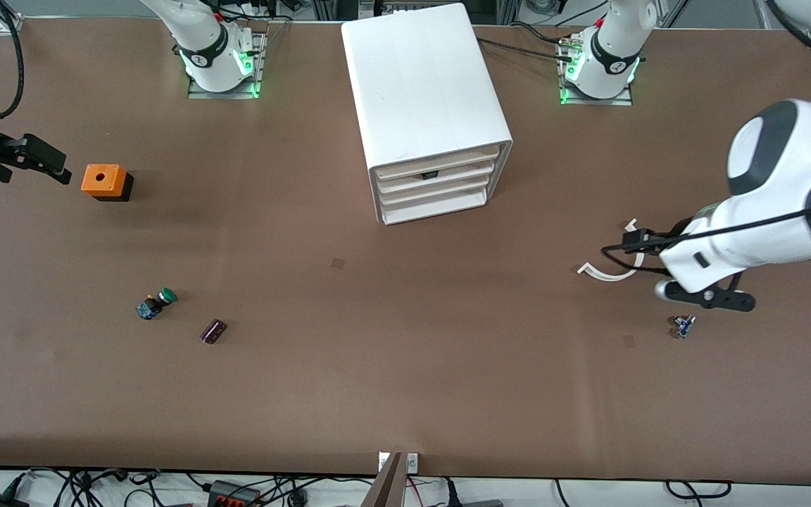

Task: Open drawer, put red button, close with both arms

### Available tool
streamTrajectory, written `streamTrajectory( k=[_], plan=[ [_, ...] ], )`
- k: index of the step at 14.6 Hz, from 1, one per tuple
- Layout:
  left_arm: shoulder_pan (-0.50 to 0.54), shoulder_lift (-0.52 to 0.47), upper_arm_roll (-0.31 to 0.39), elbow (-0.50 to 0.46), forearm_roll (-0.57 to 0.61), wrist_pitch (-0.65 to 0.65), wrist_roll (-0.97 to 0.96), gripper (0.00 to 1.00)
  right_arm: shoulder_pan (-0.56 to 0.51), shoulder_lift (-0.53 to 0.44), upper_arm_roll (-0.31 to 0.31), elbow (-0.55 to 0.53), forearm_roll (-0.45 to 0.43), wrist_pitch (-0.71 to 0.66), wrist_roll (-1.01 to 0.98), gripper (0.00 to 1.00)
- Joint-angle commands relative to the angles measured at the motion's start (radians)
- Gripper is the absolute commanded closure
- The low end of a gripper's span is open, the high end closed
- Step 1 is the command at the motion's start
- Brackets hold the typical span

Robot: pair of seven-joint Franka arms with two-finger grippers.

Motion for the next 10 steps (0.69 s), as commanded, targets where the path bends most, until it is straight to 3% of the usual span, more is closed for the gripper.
streamTrajectory(
  k=[1, 3, 4, 7, 10],
  plan=[
    [-0.046, -0.141, 0.159, -0.043, -0.11, -0.044, 0.147, 0.0, -0.01, -0.016, 0.008, 0.002, -0.011, -0.015, 0.016, 0.0],
    [-0.173, -0.206, 0.348, -0.06, -0.155, -0.057, 0.245, 0.0, -0.01, -0.014, 0.01, 0.0, -0.014, -0.012, 0.016, 0.0],
    [-0.233, -0.258, 0.409, -0.101, -0.158, -0.049, 0.258, 0.0, -0.01, -0.014, 0.008, 0.0, -0.017, -0.012, 0.014, 0.0],
    [-0.258, -0.382, 0.433, -0.246, -0.147, 0.055, 0.194, 0.0, -0.01, -0.013, 0.008, 0.0, -0.017, -0.009, 0.008, 0.0],
    [-0.266, -0.396, 0.45, -0.27, -0.144, 0.071, 0.033, 0.0, -0.01, -0.011, 0.01, -0.002, -0.017, -0.008, 0.01, 0.0]
  ],
)
